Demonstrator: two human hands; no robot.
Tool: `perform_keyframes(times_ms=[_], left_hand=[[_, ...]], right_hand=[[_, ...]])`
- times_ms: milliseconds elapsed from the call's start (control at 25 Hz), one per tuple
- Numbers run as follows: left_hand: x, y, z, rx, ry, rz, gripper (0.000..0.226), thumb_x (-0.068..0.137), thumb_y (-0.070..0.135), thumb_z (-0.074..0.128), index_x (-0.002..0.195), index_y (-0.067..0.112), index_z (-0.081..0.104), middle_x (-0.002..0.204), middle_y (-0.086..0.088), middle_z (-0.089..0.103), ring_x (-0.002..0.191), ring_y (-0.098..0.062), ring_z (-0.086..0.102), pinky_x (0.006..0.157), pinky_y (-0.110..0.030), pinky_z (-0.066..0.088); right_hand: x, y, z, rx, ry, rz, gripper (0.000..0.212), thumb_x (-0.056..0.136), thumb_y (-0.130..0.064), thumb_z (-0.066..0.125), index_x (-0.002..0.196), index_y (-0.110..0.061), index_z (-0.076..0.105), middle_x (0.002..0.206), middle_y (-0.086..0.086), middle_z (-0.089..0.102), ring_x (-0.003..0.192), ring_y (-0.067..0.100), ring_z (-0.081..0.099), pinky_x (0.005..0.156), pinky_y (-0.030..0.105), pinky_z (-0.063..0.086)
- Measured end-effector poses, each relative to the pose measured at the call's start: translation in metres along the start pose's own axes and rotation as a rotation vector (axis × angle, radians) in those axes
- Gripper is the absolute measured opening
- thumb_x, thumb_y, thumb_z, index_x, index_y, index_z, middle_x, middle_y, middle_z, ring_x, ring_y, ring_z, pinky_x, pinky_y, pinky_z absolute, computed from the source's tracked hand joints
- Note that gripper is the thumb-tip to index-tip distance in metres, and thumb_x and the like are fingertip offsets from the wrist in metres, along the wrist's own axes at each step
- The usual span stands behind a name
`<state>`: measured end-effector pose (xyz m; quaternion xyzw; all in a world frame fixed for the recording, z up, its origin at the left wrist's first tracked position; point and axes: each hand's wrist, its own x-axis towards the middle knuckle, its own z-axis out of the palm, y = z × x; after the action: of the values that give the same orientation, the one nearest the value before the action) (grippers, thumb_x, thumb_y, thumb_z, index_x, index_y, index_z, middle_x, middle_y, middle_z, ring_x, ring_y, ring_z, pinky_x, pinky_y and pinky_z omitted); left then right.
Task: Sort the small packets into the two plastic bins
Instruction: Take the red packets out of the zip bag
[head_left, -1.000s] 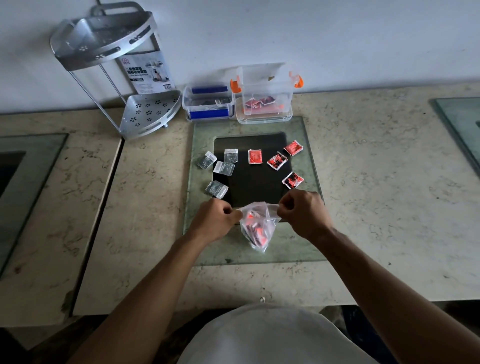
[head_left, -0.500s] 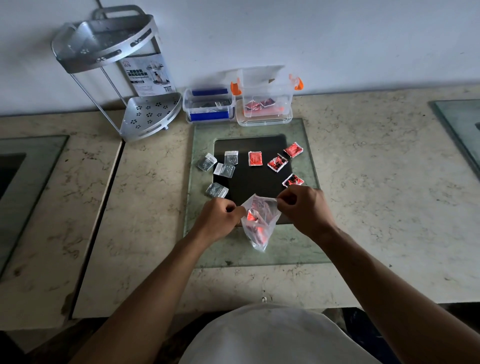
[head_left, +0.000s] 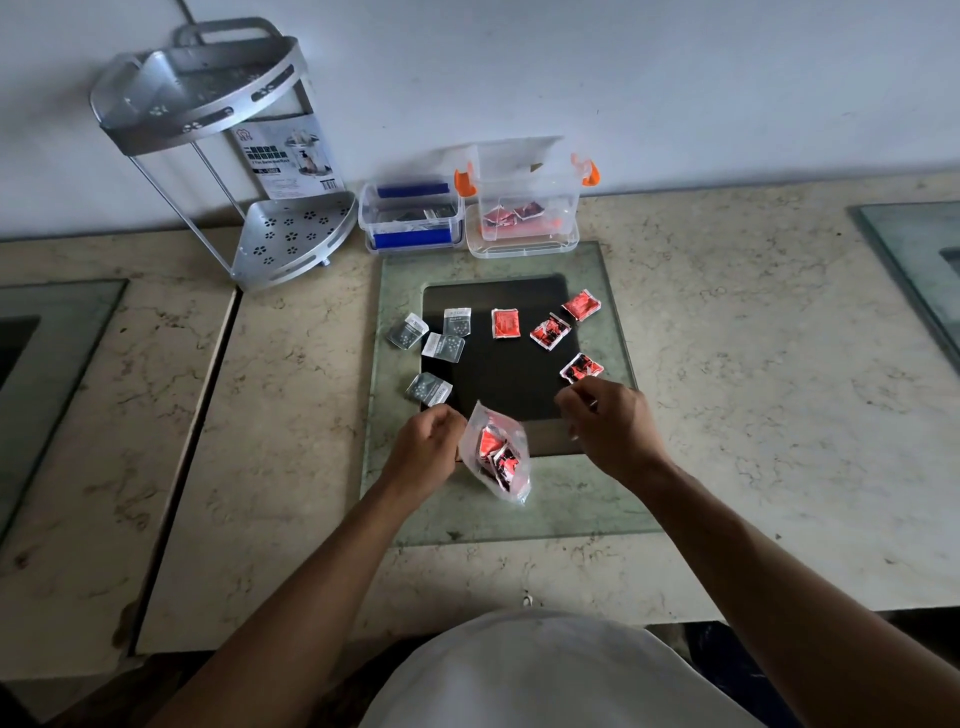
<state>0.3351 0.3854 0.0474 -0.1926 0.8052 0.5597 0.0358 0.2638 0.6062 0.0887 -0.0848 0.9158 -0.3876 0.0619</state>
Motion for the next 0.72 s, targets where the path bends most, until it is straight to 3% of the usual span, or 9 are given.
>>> perform_keyframes(times_ms=[80, 160, 240, 320, 440, 560, 640, 720], left_hand=[[0.003, -0.008, 0.002, -0.038, 0.003, -0.039, 0.028, 0.094, 0.022, 0.051, 0.071, 0.030, 0.066, 0.053, 0.001, 0.065, 0.044, -0.015, 0.060, 0.044, -0.031, 0.049], [0.006, -0.014, 0.005, -0.073, 0.015, -0.097, 0.024, 0.093, 0.016, 0.055, 0.079, 0.028, 0.070, 0.071, -0.001, 0.074, 0.063, -0.023, 0.071, 0.058, -0.041, 0.060], [0.007, -0.020, 0.008, -0.093, 0.030, -0.115, 0.023, 0.089, 0.012, 0.057, 0.082, 0.028, 0.070, 0.079, -0.002, 0.076, 0.073, -0.026, 0.072, 0.068, -0.045, 0.060], [0.006, -0.023, 0.009, -0.155, 0.013, -0.146, 0.021, 0.083, 0.016, 0.058, 0.081, 0.032, 0.071, 0.078, 0.000, 0.076, 0.069, -0.023, 0.070, 0.063, -0.040, 0.058], [0.005, -0.033, 0.007, -0.303, -0.074, -0.268, 0.033, 0.083, 0.010, 0.055, 0.095, 0.036, 0.073, 0.097, -0.001, 0.077, 0.082, -0.021, 0.073, 0.063, -0.036, 0.059], [0.006, -0.039, 0.009, -0.387, -0.236, -0.327, 0.034, 0.089, 0.003, 0.060, 0.116, 0.019, 0.070, 0.107, -0.009, 0.075, 0.092, -0.024, 0.071, 0.073, -0.038, 0.059], [0.008, -0.036, 0.015, -0.281, -0.266, -0.270, 0.036, 0.085, 0.015, 0.069, 0.121, 0.009, 0.067, 0.106, -0.010, 0.071, 0.095, -0.025, 0.068, 0.081, -0.044, 0.058], [0.012, -0.028, 0.021, -0.299, -0.217, -0.349, 0.032, 0.093, 0.027, 0.060, 0.115, 0.004, 0.066, 0.094, -0.010, 0.067, 0.088, -0.027, 0.064, 0.084, -0.047, 0.054]], right_hand=[[-0.001, 0.008, 0.004, -0.004, -0.047, 0.025, 0.018, 0.092, -0.023, 0.058, 0.087, -0.016, 0.074, 0.068, -0.008, 0.067, 0.066, 0.012, 0.066, 0.061, 0.027, 0.052], [-0.006, 0.018, 0.011, -0.025, -0.157, 0.048, 0.015, 0.091, -0.019, 0.059, 0.098, -0.019, 0.073, 0.077, -0.008, 0.068, 0.075, 0.012, 0.067, 0.063, 0.025, 0.052], [-0.010, 0.029, 0.021, -0.072, -0.280, 0.061, 0.019, 0.090, -0.016, 0.062, 0.108, -0.017, 0.069, 0.093, -0.001, 0.070, 0.084, 0.016, 0.068, 0.070, 0.029, 0.056], [-0.016, 0.039, 0.035, -0.142, -0.392, 0.034, 0.033, 0.087, -0.015, 0.069, 0.119, -0.013, 0.062, 0.109, 0.005, 0.067, 0.093, 0.019, 0.066, 0.078, 0.034, 0.058], [-0.022, 0.049, 0.059, -0.185, -0.516, 0.052, 0.063, 0.081, -0.022, 0.079, 0.136, -0.012, 0.048, 0.124, 0.009, 0.058, 0.100, 0.021, 0.063, 0.077, 0.031, 0.058], [-0.023, 0.054, 0.080, -0.149, -0.548, 0.086, 0.088, 0.072, -0.026, 0.085, 0.145, -0.020, 0.036, 0.134, 0.011, 0.050, 0.111, 0.026, 0.058, 0.085, 0.039, 0.057], [-0.023, 0.056, 0.093, -0.127, -0.544, 0.079, 0.095, 0.069, -0.028, 0.088, 0.147, -0.022, 0.033, 0.138, 0.009, 0.046, 0.117, 0.029, 0.055, 0.090, 0.042, 0.056], [-0.021, 0.059, 0.104, -0.122, -0.531, 0.069, 0.098, 0.067, -0.031, 0.089, 0.146, -0.023, 0.033, 0.138, 0.007, 0.045, 0.119, 0.029, 0.054, 0.091, 0.043, 0.056]])
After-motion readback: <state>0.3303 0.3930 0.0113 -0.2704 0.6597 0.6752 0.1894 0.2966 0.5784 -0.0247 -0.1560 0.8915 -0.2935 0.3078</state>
